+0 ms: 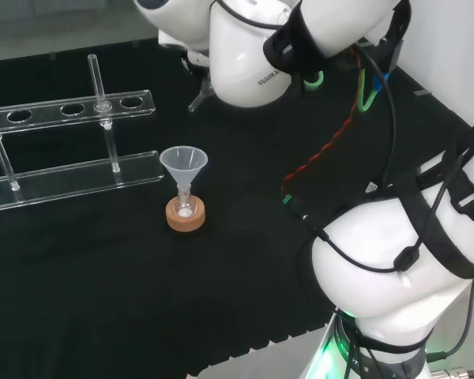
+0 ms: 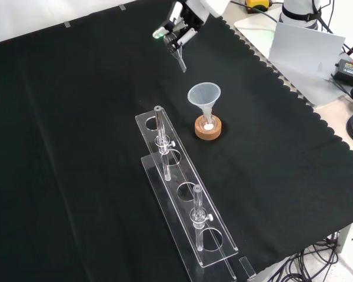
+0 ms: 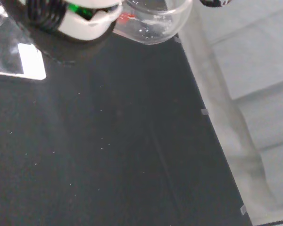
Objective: Pour all the NaCl from the weighing funnel into the round-bottom flask.
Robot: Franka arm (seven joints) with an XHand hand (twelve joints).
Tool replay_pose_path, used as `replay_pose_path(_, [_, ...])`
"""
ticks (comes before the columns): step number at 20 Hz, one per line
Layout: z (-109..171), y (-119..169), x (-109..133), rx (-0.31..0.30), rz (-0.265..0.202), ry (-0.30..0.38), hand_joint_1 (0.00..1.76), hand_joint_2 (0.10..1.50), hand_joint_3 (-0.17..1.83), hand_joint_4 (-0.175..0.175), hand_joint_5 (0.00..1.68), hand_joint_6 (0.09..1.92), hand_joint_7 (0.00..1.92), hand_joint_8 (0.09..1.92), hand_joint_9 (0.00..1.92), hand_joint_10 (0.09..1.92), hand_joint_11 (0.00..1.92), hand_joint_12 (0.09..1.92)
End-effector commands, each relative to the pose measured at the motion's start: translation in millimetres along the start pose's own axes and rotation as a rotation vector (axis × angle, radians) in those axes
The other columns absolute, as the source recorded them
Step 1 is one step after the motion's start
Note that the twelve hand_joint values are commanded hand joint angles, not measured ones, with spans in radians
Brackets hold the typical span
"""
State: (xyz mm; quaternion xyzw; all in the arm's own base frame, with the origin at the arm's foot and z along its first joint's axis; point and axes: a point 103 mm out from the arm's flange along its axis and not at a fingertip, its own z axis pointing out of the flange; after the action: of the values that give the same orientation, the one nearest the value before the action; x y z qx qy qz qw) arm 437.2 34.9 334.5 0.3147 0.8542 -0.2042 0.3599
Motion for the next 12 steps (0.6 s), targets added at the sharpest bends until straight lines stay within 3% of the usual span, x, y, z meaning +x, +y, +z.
replay_pose_path(1, [2.5, -0.6, -11.4, -0.020, 0.115, 0.067, 1.12, 0.76, 0.42, 0.175, 1.35, 0.43, 1.70, 0.09, 1.23, 0.11, 0.00, 1.46])
replay_pose_path(6, [11.7, -3.4, -14.5, -0.014, 0.205, 0.118, 1.12, 0.75, 0.42, 0.175, 1.35, 0.44, 1.70, 0.09, 1.24, 0.11, 0.00, 1.47])
replay_pose_path(12, [39.1, -9.4, -23.4, 0.083, 0.337, 0.203, 1.12, 0.75, 0.42, 0.175, 1.35, 0.44, 1.71, 0.09, 1.24, 0.11, 0.00, 1.47])
